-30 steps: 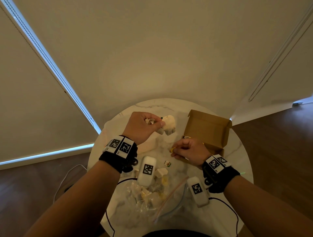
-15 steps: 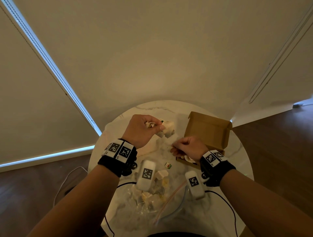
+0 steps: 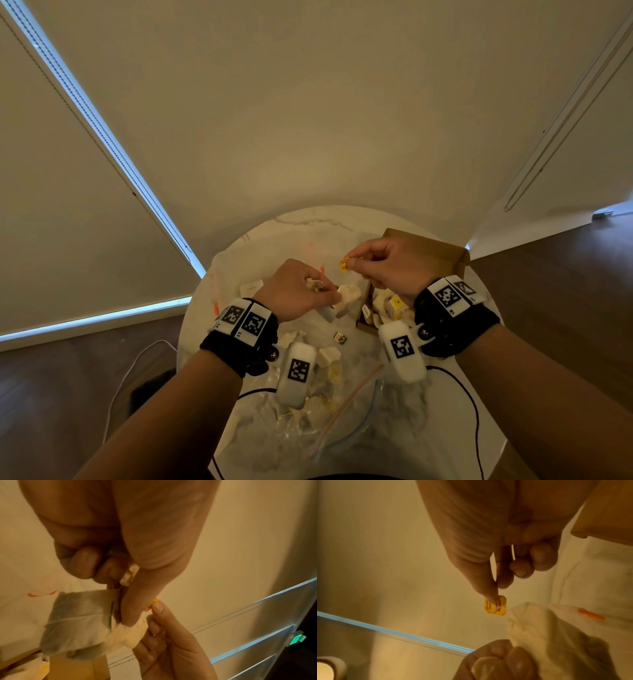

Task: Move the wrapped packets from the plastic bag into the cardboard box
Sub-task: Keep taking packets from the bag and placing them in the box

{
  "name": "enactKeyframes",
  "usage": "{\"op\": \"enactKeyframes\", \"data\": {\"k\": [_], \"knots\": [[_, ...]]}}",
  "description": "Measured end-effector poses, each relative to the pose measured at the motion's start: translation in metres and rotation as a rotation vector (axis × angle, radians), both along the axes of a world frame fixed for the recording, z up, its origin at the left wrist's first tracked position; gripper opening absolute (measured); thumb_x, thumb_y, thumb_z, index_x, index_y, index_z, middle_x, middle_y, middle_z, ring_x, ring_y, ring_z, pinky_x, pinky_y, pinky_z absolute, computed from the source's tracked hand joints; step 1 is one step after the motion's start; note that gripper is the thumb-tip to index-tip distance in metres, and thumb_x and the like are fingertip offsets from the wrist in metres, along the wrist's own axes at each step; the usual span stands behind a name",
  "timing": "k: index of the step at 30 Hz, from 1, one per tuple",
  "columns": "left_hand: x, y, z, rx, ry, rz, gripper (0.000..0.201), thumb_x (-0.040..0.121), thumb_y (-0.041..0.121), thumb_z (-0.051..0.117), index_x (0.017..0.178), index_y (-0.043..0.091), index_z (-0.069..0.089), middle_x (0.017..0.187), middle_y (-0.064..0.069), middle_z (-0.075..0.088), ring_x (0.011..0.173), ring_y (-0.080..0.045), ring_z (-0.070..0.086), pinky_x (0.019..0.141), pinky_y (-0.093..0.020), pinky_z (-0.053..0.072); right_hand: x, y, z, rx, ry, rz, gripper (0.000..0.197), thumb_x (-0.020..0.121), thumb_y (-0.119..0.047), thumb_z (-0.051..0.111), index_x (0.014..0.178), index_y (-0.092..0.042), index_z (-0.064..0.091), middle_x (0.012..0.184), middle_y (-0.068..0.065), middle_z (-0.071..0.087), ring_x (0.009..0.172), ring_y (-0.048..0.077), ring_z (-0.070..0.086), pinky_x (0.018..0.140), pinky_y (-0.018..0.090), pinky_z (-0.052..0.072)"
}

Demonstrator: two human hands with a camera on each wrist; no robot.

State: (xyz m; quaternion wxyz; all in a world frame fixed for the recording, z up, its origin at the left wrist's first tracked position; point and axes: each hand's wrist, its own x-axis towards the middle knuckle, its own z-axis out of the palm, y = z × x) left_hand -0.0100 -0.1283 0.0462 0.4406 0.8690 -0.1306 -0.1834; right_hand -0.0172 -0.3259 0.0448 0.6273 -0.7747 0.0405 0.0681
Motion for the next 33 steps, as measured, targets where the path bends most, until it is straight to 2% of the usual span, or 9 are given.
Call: {"op": "enactKeyframes", "data": {"k": [4, 9, 13, 18, 20, 23, 25, 29, 33], "knots": [[0.001, 0.0, -0.002, -0.049, 0.016, 0.057, 0.005, 0.073, 0.023, 0.082, 0.074, 0.019, 0.079, 0.076, 0.001, 0.075, 0.085, -0.014, 0.068, 0.088, -0.037, 0.052, -0.012, 0.002, 0.016, 0.038, -0.007, 0.087, 0.004, 0.086, -0.009, 0.07, 0.087, -0.007, 0.074, 0.066, 0.011, 0.068, 0.053, 0.015, 0.053, 0.048, 0.024, 0.043], [0.004, 0.003, -0.002, -0.102, 0.026, 0.079, 0.006, 0.075, 0.024, 0.081, 0.071, 0.023, 0.077, 0.073, 0.008, 0.073, 0.092, -0.01, 0.066, 0.089, -0.031, 0.048, -0.026, -0.002, 0.023, -0.064, -0.112, 0.152, 0.009, 0.087, -0.011, 0.068, 0.088, -0.004, 0.074, 0.069, 0.011, 0.07, 0.054, 0.011, 0.059, 0.055, 0.022, 0.05], [0.004, 0.005, 0.0, -0.117, 0.004, 0.04, 0.007, 0.077, 0.026, 0.08, 0.078, 0.02, 0.079, 0.07, 0.013, 0.073, 0.09, -0.004, 0.064, 0.094, -0.034, 0.046, -0.03, -0.002, 0.008, -0.123, -0.161, 0.128, 0.025, 0.085, -0.005, 0.069, 0.109, -0.013, 0.07, 0.075, 0.008, 0.07, 0.064, 0.008, 0.064, 0.063, 0.018, 0.051], [0.0, 0.004, 0.001, -0.126, 0.003, 0.022, 0.003, 0.078, 0.026, 0.08, 0.078, 0.023, 0.079, 0.075, 0.012, 0.074, 0.088, 0.001, 0.061, 0.093, -0.031, 0.045, -0.031, -0.001, 0.002, -0.299, -0.221, 0.101, 0.003, 0.082, -0.018, 0.074, 0.083, -0.021, 0.075, 0.083, -0.004, 0.068, 0.073, 0.006, 0.062, 0.067, 0.019, 0.051], [-0.002, 0.004, 0.001, -0.205, 0.009, 0.058, 0.005, 0.079, 0.024, 0.078, 0.081, 0.02, 0.08, 0.077, 0.008, 0.074, 0.083, 0.002, 0.063, 0.084, -0.027, 0.047, -0.031, -0.003, 0.002, -0.344, -0.244, 0.068, 0.004, 0.081, -0.017, 0.075, 0.08, -0.021, 0.074, 0.086, -0.006, 0.066, 0.075, 0.005, 0.061, 0.068, 0.019, 0.051], [-0.007, 0.002, 0.004, -0.319, 0.023, 0.133, 0.014, 0.088, 0.016, 0.068, 0.09, 0.006, 0.078, 0.049, 0.014, 0.059, 0.049, 0.004, 0.049, 0.058, -0.013, 0.036, -0.037, -0.003, 0.006, -0.271, -0.206, 0.107, 0.003, 0.083, -0.014, 0.074, 0.082, -0.017, 0.074, 0.077, -0.002, 0.07, 0.068, 0.004, 0.063, 0.064, 0.017, 0.052], [-0.008, 0.001, 0.003, -0.383, 0.051, 0.161, 0.019, 0.09, 0.022, 0.065, 0.09, 0.008, 0.078, 0.043, 0.013, 0.044, 0.046, -0.006, 0.036, 0.055, -0.02, 0.03, -0.041, -0.001, 0.009, -0.219, -0.178, 0.158, 0.003, 0.083, -0.013, 0.074, 0.085, -0.013, 0.075, 0.076, 0.003, 0.072, 0.066, 0.006, 0.065, 0.063, 0.014, 0.052], [-0.011, -0.006, 0.001, -0.532, 0.09, 0.161, 0.04, 0.078, 0.051, 0.063, 0.086, 0.016, 0.08, 0.057, -0.01, 0.038, 0.057, -0.026, 0.028, 0.057, -0.033, 0.026, -0.036, 0.004, 0.005, -0.152, -0.22, 0.077, 0.014, 0.082, -0.008, 0.074, 0.095, -0.011, 0.073, 0.075, 0.007, 0.071, 0.062, 0.006, 0.063, 0.061, 0.016, 0.051], [-0.013, -0.01, 0.0, -0.662, 0.177, 0.174, 0.03, 0.095, 0.029, 0.054, 0.088, 0.008, 0.074, 0.086, -0.014, 0.06, 0.054, -0.017, 0.036, 0.052, -0.024, 0.031, -0.029, 0.004, -0.003, -0.16, -0.225, -0.014, 0.034, 0.082, -0.007, 0.073, 0.114, -0.017, 0.067, 0.075, 0.003, 0.07, 0.061, 0.001, 0.062, 0.063, 0.013, 0.049]]}}
